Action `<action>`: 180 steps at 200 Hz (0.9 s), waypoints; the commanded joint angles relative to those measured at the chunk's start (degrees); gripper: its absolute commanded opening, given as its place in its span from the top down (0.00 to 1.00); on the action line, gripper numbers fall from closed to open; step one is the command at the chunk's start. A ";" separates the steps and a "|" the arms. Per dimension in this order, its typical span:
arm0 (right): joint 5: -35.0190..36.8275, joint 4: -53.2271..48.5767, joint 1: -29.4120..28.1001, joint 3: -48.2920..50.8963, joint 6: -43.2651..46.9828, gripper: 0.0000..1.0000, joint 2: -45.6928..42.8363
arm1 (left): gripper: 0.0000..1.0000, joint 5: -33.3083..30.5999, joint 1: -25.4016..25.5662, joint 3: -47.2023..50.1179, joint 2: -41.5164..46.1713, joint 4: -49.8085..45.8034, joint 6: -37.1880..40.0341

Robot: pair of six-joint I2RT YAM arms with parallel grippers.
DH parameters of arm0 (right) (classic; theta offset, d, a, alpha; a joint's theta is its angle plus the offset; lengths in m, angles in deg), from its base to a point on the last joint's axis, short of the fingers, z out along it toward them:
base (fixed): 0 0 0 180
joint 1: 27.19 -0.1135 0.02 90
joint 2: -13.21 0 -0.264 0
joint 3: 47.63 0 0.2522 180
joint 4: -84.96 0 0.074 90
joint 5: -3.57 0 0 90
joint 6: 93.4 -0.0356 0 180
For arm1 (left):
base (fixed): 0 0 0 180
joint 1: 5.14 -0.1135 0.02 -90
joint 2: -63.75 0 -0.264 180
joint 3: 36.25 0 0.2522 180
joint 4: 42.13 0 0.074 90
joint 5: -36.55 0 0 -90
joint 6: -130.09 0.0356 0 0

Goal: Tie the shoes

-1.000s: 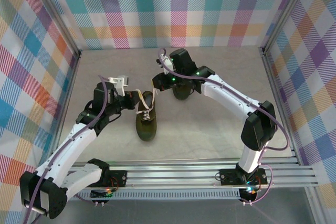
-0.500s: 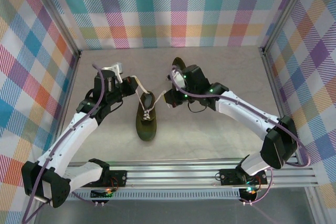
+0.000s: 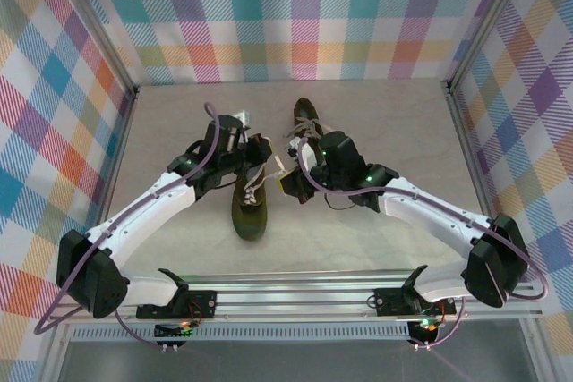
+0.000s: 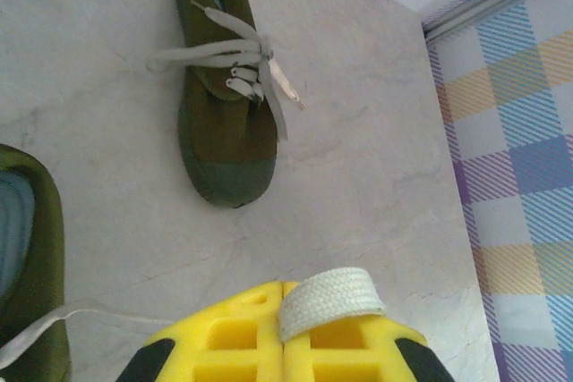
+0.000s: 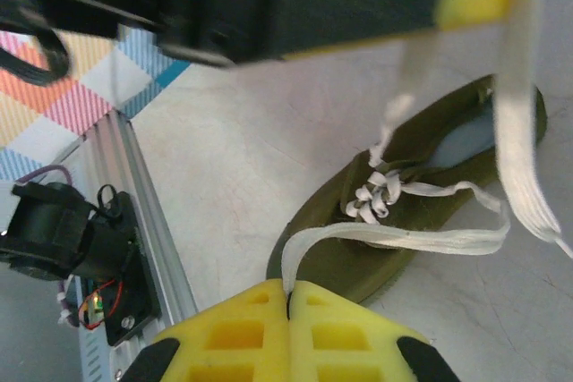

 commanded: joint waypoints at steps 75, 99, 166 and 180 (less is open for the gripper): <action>-1.54 5.78 -0.32 4.79 3.31 1.00 -6.93 | 1.00 -1.96 3.27 -1.53 -2.71 2.33 -3.16; 0.89 6.25 -0.32 5.58 3.40 1.00 -7.68 | 1.00 -1.58 4.80 -0.06 -2.81 2.06 -3.21; 2.59 5.58 -0.30 6.52 3.97 1.00 -8.57 | 0.66 0.32 5.55 4.71 -0.65 2.10 -2.56; 3.37 5.05 -0.25 6.66 4.29 1.00 -8.66 | 0.64 0.17 5.55 4.94 0.39 1.58 -2.11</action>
